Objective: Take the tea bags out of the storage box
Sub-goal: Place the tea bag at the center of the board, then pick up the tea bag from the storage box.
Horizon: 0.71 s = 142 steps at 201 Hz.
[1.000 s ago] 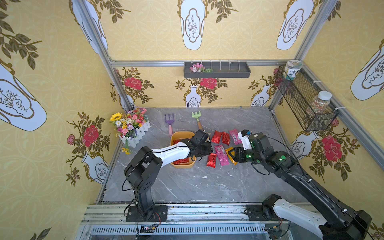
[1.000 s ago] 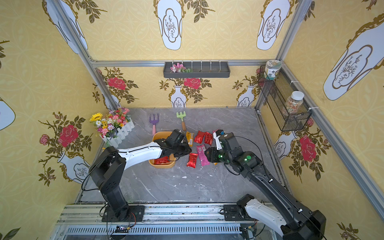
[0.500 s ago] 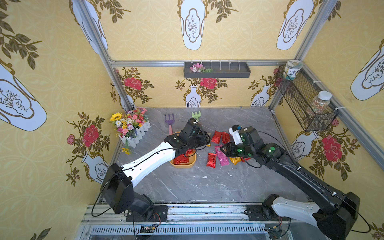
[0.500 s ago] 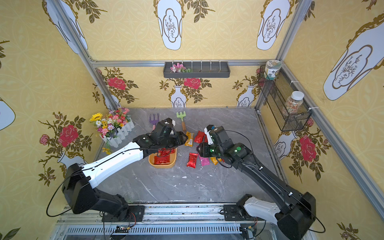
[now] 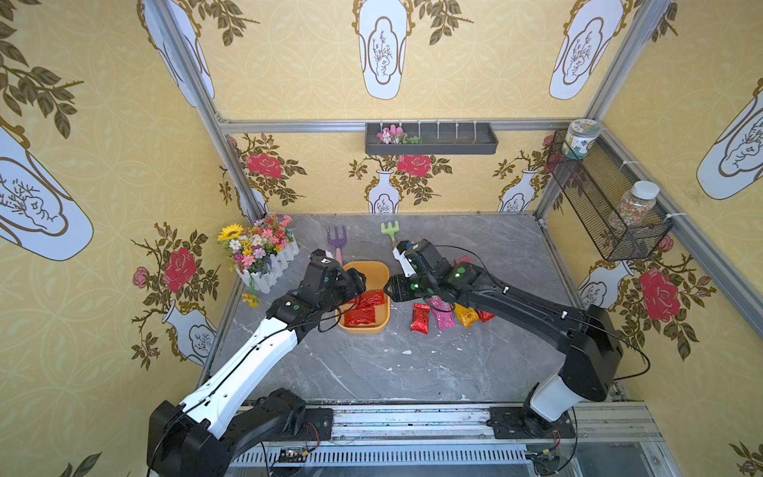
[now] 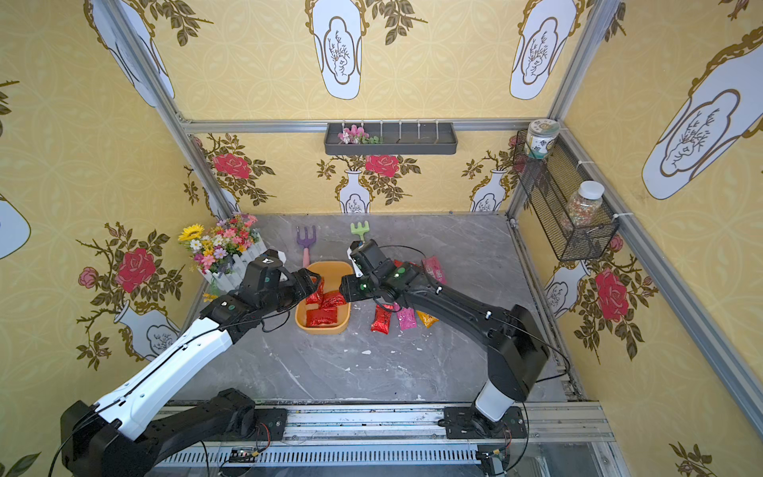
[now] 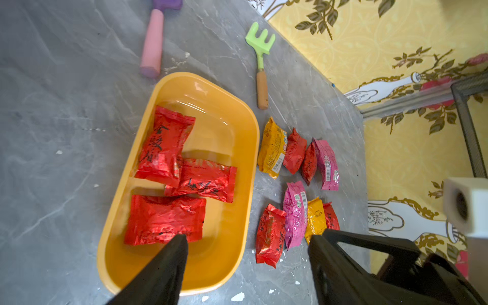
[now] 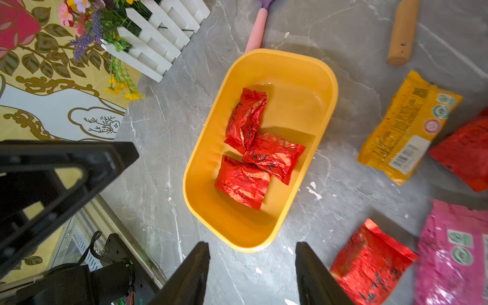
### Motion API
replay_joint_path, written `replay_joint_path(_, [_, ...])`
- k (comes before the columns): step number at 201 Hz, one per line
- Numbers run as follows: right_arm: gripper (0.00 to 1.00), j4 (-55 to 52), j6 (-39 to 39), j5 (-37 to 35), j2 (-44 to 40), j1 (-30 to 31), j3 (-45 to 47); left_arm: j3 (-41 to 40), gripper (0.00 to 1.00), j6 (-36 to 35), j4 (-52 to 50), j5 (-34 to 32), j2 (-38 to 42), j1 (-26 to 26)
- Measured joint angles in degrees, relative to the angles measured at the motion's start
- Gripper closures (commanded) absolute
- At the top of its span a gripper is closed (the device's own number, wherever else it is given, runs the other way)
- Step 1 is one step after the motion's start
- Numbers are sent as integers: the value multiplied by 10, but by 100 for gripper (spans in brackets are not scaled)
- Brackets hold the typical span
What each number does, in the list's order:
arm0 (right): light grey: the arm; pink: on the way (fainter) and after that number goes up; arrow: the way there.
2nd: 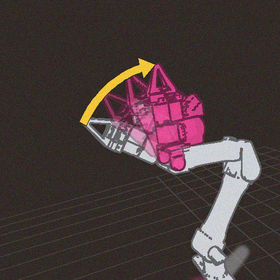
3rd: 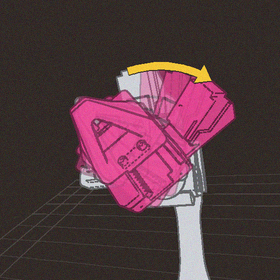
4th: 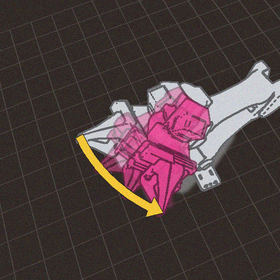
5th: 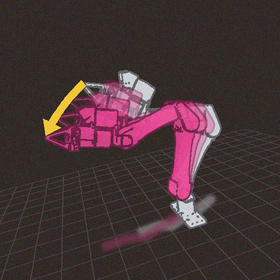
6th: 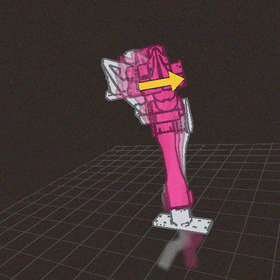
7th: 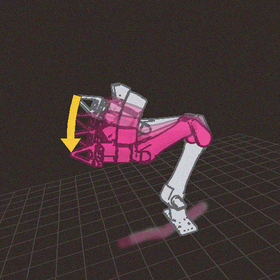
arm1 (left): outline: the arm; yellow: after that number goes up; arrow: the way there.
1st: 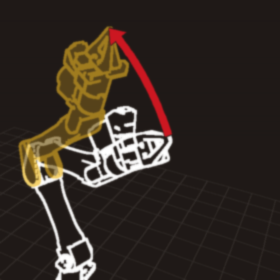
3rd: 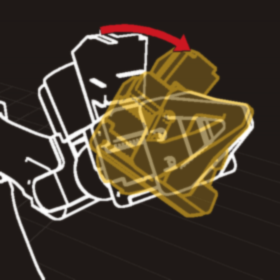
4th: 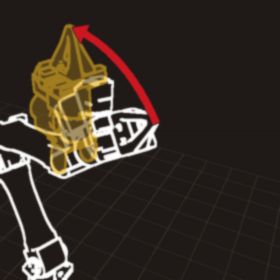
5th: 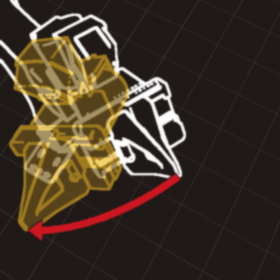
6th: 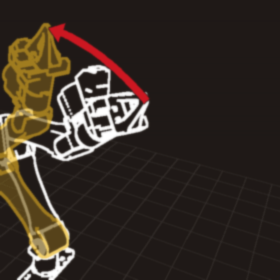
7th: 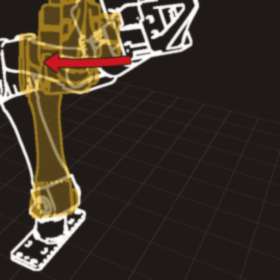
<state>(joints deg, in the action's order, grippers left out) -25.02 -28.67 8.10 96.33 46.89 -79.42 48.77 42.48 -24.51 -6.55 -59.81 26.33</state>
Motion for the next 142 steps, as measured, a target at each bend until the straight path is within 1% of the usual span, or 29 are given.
replay_joint_path(23, [38,15,0,15,62,7,-45,-35,18,13,-2,0,33,-29])
replay_joint_path(51, [37,27,-1,28,134,13,-99,-70,9,25,-6,8,75,-48])
replay_joint_path(92, [35,41,0,36,233,15,-177,-92,8,26,-26,14,117,-83])
replay_joint_path(142, [35,52,4,32,318,15,-246,-117,6,40,-53,23,174,-91])
